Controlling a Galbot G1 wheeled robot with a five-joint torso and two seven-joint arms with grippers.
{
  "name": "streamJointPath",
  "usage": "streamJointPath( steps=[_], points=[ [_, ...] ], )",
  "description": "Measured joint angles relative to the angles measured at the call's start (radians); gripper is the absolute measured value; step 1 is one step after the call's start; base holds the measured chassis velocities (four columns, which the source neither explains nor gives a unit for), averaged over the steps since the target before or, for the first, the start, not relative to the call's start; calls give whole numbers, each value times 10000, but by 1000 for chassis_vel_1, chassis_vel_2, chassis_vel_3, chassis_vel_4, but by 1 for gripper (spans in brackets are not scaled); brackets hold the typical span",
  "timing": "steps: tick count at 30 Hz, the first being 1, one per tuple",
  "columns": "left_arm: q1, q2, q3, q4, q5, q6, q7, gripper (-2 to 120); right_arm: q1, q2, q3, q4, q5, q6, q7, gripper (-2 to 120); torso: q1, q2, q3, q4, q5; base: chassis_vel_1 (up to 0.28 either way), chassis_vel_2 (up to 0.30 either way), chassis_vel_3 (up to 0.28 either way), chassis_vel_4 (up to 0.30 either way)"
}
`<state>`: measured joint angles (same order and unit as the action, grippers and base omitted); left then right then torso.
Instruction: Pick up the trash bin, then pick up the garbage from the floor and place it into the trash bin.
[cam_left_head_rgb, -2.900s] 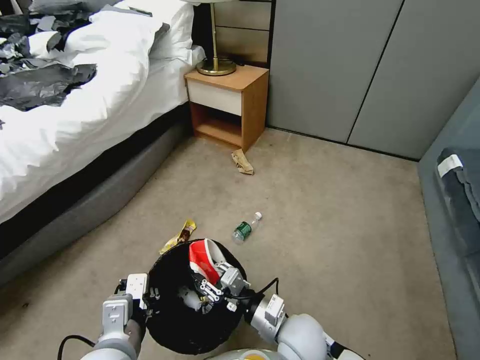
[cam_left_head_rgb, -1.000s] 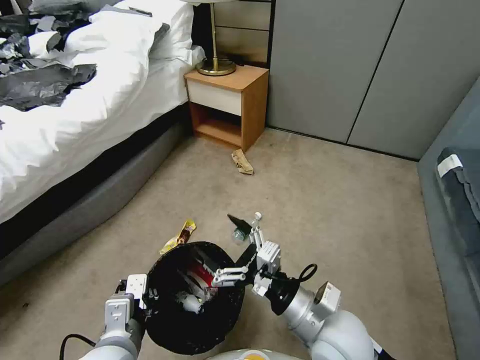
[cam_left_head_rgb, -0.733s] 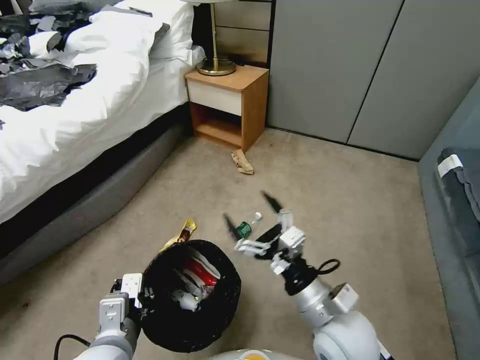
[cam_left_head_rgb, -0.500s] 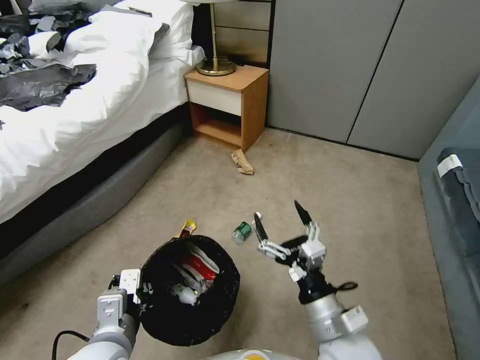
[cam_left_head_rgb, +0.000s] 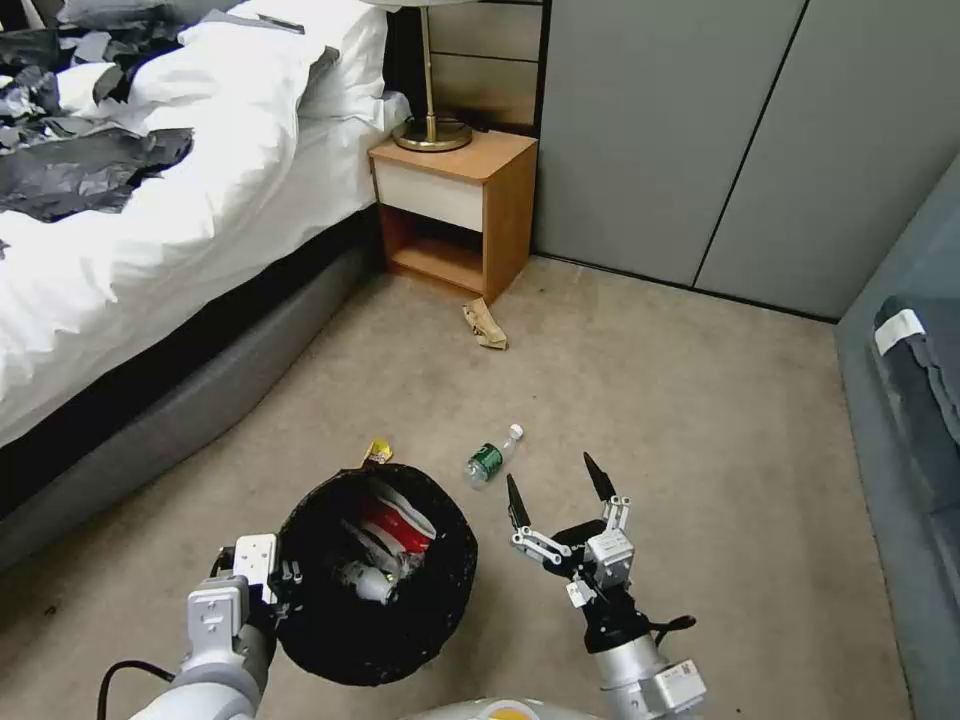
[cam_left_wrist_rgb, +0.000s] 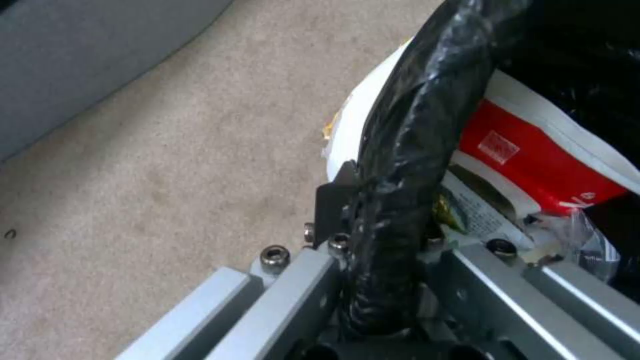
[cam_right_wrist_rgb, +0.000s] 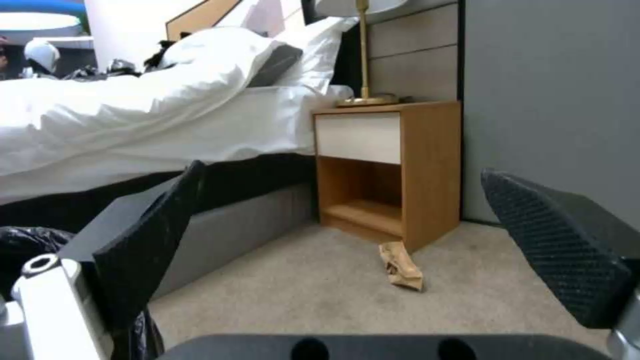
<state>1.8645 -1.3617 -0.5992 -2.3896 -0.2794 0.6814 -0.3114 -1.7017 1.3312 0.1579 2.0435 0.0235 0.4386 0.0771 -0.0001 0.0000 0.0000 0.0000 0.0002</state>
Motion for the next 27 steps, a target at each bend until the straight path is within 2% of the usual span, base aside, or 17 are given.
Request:
streamJointPath(
  steps=[7,27],
  points=[
    [11,-31,8,-29,42,-6,0,0,68,-68,-15,44,87,-139,-44,100,0,0,-1,0,-1,-18,22,25,-19],
    [25,-3,0,-128,39,-8,-2,0,232,-100,-88,189,120,-315,-97,100,0,0,1,-2,-2,-116,116,113,-107]
  ],
)
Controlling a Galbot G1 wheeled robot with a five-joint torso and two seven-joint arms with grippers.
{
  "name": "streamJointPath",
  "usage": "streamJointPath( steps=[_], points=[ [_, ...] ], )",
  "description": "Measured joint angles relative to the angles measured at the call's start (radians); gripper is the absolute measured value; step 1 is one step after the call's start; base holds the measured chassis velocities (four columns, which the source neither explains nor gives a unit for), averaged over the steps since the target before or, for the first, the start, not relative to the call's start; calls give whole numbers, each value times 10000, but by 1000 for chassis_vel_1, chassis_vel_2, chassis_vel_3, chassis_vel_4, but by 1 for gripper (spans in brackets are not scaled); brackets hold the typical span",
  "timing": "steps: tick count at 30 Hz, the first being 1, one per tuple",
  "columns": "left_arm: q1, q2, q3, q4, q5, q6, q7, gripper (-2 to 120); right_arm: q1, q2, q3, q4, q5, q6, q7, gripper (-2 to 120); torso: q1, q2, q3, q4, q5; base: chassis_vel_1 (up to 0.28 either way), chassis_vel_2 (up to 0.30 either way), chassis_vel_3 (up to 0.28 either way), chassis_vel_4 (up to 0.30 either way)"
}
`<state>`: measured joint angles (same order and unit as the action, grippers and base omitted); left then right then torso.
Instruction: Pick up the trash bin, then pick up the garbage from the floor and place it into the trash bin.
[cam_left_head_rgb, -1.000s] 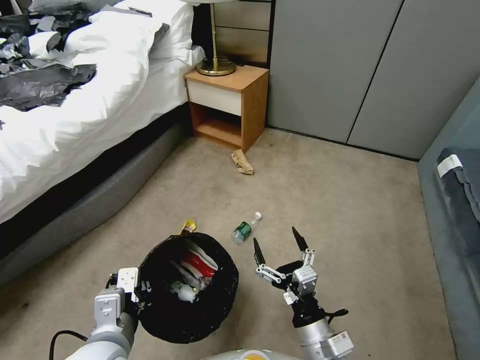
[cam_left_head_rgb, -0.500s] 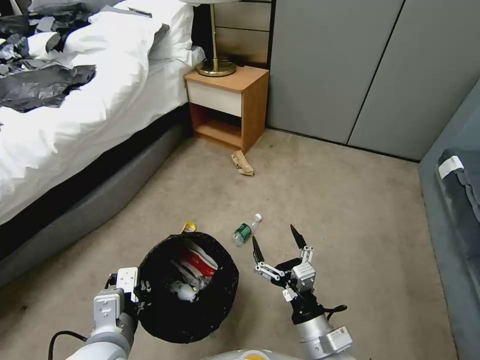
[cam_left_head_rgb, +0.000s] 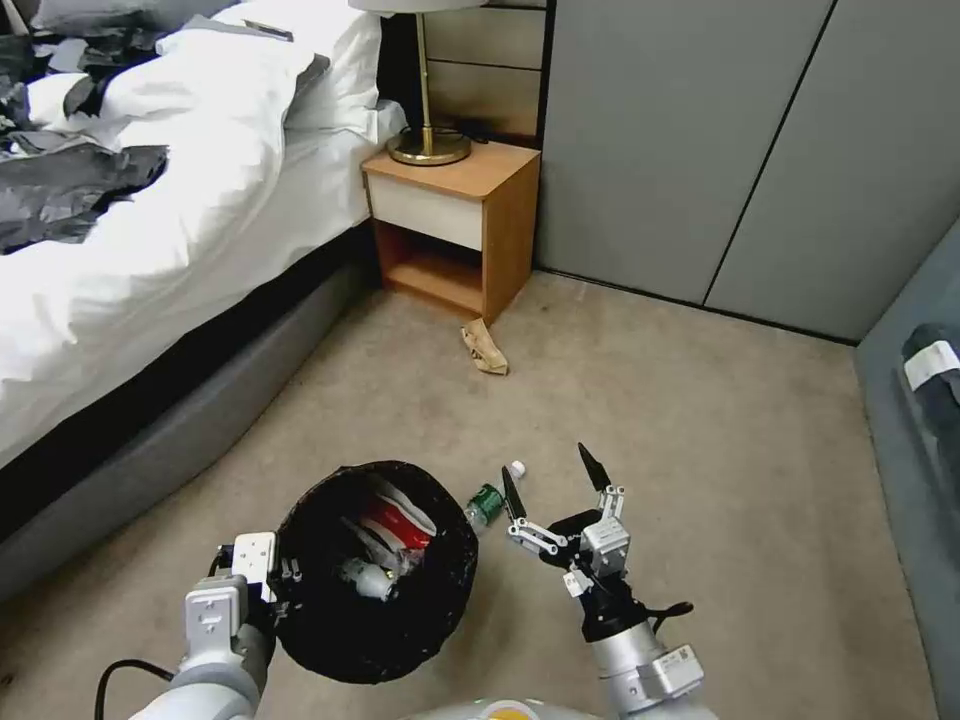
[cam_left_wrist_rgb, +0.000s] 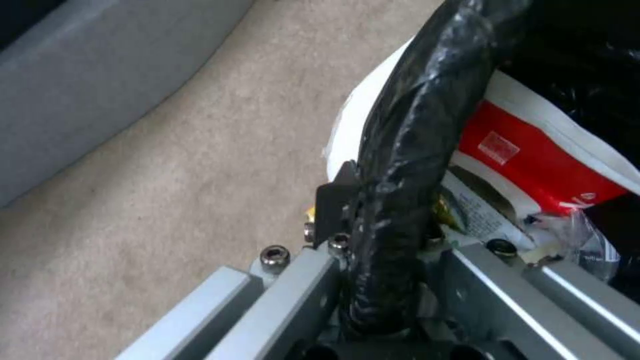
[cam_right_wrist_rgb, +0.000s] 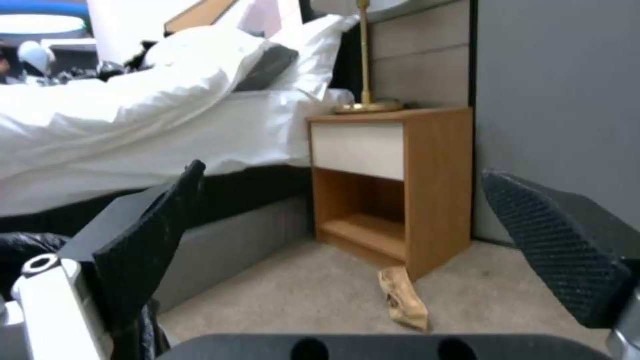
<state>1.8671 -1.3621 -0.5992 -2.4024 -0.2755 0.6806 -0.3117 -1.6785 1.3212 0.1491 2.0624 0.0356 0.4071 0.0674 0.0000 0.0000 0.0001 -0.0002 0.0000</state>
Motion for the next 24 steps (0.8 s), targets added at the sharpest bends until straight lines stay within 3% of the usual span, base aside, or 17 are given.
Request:
streamJointPath(
  steps=[6,12,19,23,24],
  points=[
    [11,-23,11,-9,5,0,-8,0,76,62,-62,-79,-157,360,-191,100,0,0,0,2,0,-41,69,50,-60],
    [44,-22,4,-23,17,0,-10,0,223,6,-126,-26,-215,47,-8,100,-1,0,-1,0,0,0,0,0,0],
    [69,-32,-34,-63,37,0,-17,0,1006,-285,-315,238,-120,-1271,682,100,-1,0,-1,1,0,0,0,0,0],
    [138,-74,-66,-70,83,0,-20,0,2018,-354,-882,200,1007,-3442,1712,100,0,0,-1,2,-1,0,0,0,0],
    [138,-74,-66,-70,83,0,-20,0,2018,-354,-882,200,1007,-3442,1712,100,0,0,-1,2,-1,0,0,0,0]
  ],
)
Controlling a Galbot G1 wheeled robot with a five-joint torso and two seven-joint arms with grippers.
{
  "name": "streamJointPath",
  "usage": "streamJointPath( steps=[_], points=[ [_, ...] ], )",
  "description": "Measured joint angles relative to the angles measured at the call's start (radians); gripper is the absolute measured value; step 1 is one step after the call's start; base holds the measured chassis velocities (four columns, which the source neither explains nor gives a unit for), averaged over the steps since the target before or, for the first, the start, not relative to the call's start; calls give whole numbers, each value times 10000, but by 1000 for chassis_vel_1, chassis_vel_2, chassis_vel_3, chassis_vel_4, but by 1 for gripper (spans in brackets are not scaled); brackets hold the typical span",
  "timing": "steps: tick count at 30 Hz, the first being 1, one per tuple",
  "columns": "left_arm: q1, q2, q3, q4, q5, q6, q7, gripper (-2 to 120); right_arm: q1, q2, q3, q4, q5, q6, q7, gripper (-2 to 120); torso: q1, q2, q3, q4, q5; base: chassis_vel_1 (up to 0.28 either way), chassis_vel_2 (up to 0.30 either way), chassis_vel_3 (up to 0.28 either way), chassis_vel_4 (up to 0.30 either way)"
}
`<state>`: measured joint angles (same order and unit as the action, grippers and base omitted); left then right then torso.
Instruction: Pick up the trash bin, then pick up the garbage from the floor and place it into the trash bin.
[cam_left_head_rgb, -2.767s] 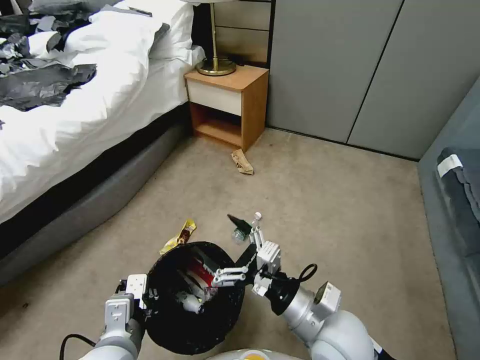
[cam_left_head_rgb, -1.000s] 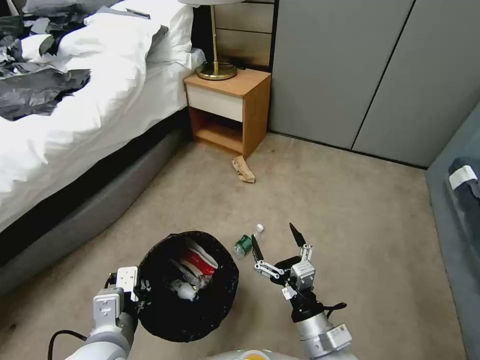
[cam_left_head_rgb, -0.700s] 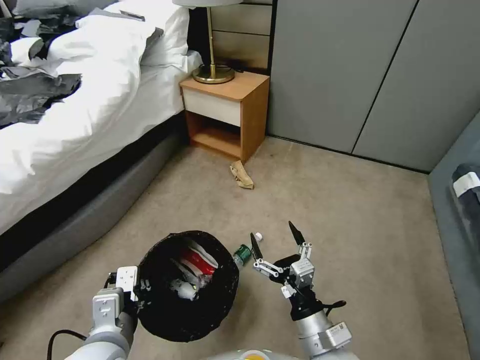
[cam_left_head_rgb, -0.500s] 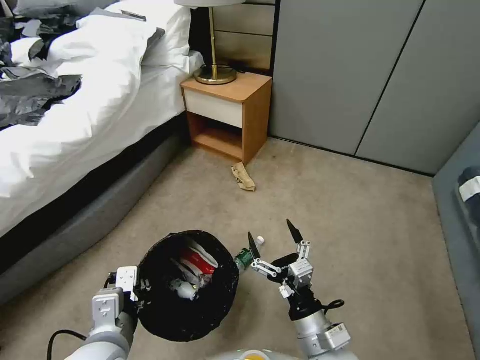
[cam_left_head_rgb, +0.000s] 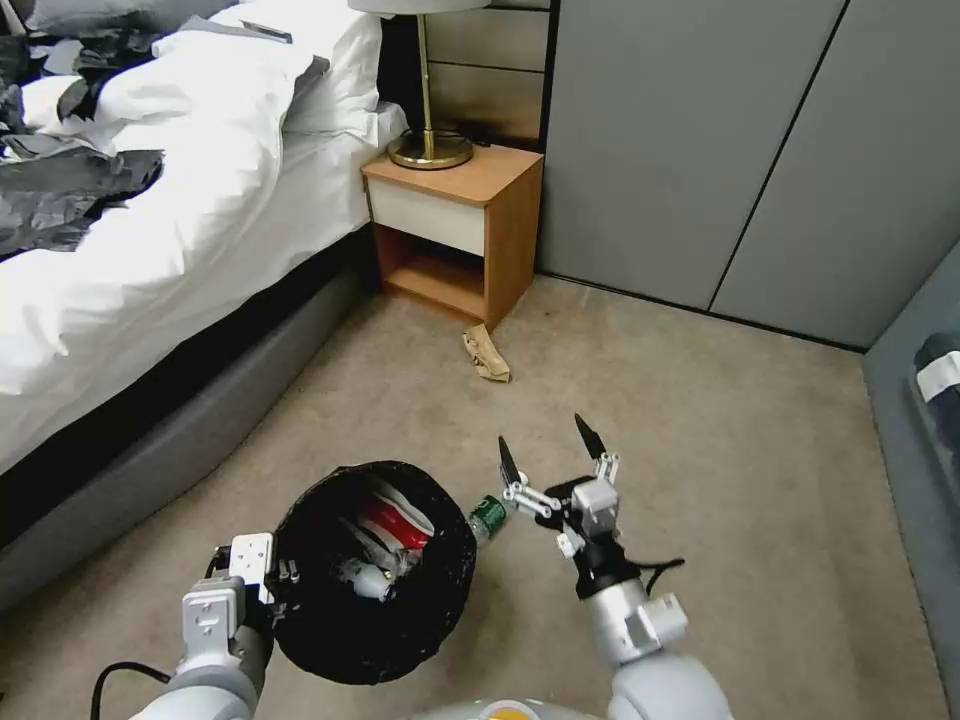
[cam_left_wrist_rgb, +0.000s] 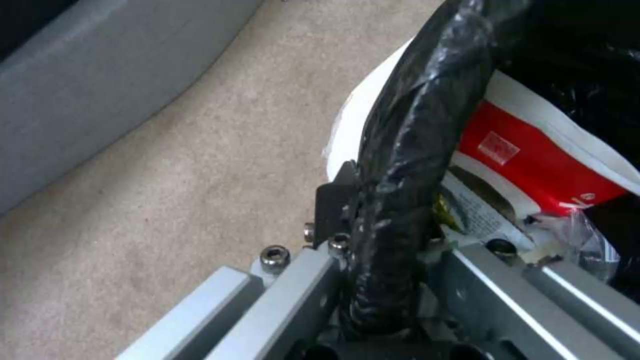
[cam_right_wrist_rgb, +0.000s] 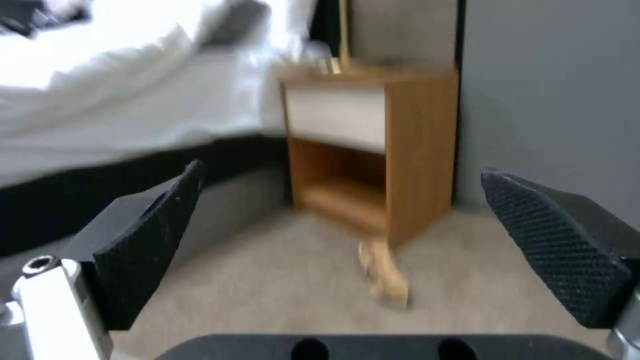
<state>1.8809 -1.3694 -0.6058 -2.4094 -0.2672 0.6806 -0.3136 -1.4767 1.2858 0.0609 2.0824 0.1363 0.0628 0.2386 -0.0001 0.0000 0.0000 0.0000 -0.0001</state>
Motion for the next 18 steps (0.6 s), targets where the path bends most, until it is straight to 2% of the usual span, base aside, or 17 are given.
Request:
streamJointPath(
  steps=[2,4,6,7,9,10,11,14,16,17,18],
  points=[
    [27,-27,-13,-6,40,0,-3,0,551,122,-218,-255,931,-1194,400,100,1,0,0,-1,0,0,0,0,0],
    [37,-42,-16,-8,56,0,-3,0,765,172,-281,-401,1162,-1497,531,100,0,0,0,0,0,0,0,0,0],
    [86,-107,-29,-9,115,0,-7,0,1622,350,-573,-1150,2028,-2615,1142,100,0,0,0,-2,0,0,0,0,0],
    [86,-107,-29,-9,115,0,-7,0,1622,350,-573,-1150,2028,-2615,1142,100,0,0,0,-2,0,0,0,0,0],
    [118,-150,-36,-9,155,0,-7,0,2278,449,-717,-1610,2640,-3332,1538,100,0,0,0,1,1,0,0,0,0],
    [129,-179,-40,-9,182,0,-8,0,2684,511,-796,-1922,3183,-3981,1824,100,1,0,1,-1,0,0,0,0,0],
    [129,-179,-40,-9,182,0,-8,0,2684,511,-796,-1922,3183,-3981,1824,100,1,0,1,-1,0,0,0,0,0],
    [151,-278,-38,38,272,1,-10,0,3691,767,-866,-2958,4427,-5416,2370,100,1,0,1,1,-1,0,0,0,0],
    [151,-281,-38,39,275,2,-9,0,3711,776,-866,-2993,4455,-5446,2375,100,1,0,1,1,-1,0,0,0,0],
    [166,-322,-38,64,311,1,-9,0,3995,916,-870,-3556,4885,-5906,2438,100,1,0,1,0,1,0,0,0,0],
    [166,-322,-38,64,311,1,-9,0,3995,916,-870,-3556,4885,-5906,2438,100,1,0,1,0,1,0,0,0,0]
  ],
)
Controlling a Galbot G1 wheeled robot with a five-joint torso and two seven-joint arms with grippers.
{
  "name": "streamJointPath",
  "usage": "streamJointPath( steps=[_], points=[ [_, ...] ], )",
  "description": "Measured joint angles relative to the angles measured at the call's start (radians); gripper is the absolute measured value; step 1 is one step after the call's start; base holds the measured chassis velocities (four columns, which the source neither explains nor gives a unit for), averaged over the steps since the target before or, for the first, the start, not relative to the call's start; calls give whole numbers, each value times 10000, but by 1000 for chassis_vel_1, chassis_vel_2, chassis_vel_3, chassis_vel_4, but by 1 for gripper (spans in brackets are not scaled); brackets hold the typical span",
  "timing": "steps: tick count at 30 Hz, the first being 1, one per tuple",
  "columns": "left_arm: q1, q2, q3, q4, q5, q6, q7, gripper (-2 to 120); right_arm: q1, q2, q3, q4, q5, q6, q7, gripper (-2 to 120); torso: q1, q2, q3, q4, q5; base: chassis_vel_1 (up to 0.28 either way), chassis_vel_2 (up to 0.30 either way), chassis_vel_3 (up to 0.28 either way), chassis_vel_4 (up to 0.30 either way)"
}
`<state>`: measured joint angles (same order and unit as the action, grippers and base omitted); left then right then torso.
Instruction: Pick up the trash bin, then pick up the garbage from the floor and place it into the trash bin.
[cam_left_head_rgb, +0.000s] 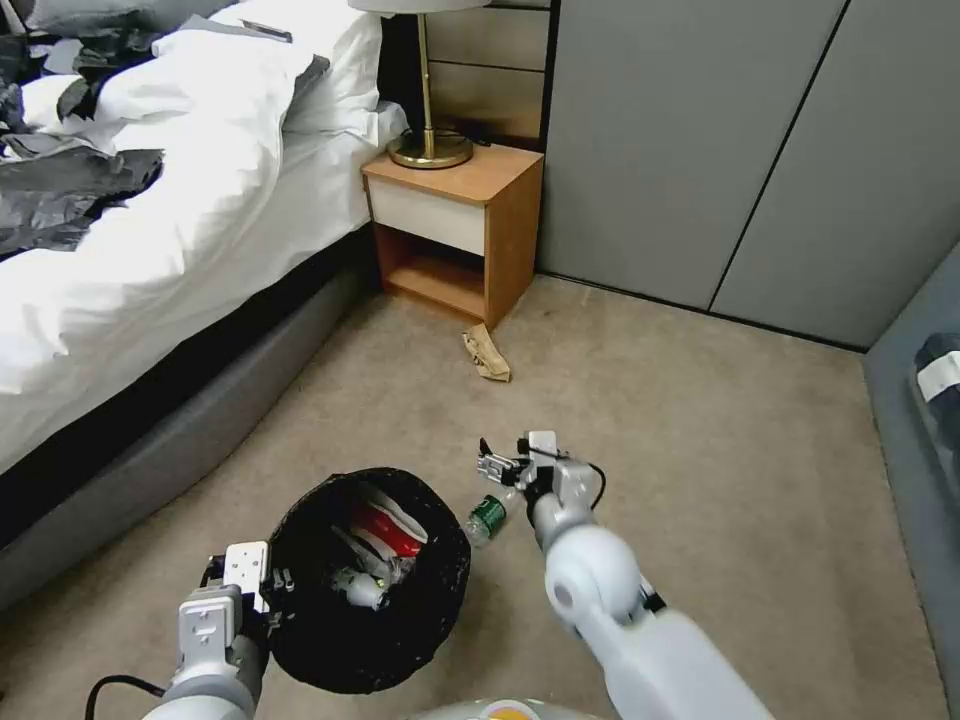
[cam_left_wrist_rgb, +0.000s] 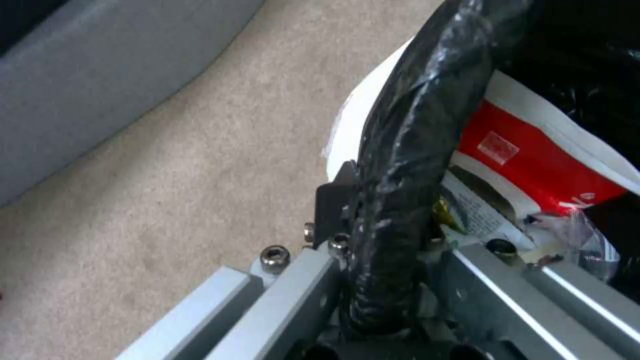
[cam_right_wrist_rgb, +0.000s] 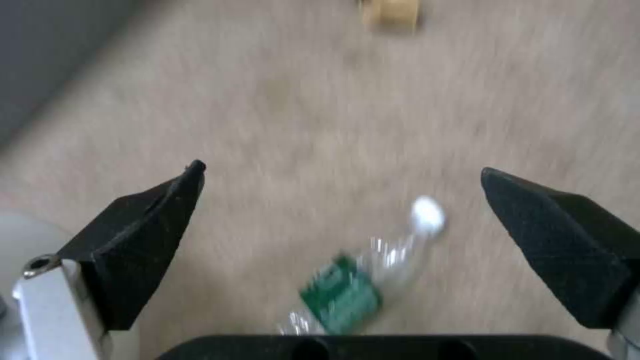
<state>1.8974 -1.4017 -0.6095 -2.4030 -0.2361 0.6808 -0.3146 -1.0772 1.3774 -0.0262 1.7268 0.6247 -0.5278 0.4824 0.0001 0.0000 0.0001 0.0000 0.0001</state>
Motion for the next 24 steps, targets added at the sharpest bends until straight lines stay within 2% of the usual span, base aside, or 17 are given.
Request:
streamJointPath(
  steps=[2,3,9,24],
  points=[
    [12,-44,-26,43,29,0,-1,0,337,298,29,-1031,171,-376,-8,100,0,0,0,0,-2,0,0,0,0],
    [12,-44,-26,43,29,0,-1,0,337,298,29,-1031,171,-376,-8,100,0,0,0,0,-2,0,0,0,0],
    [18,-90,-44,121,60,0,-1,0,628,958,296,-2828,-244,-444,-396,100,0,0,0,-1,-1,0,0,0,0],
    [137,-141,-45,138,159,-14,-1,0,687,2276,738,-4791,-951,177,-1003,100,0,0,-1,0,0,0,0,0,0]
  ],
)
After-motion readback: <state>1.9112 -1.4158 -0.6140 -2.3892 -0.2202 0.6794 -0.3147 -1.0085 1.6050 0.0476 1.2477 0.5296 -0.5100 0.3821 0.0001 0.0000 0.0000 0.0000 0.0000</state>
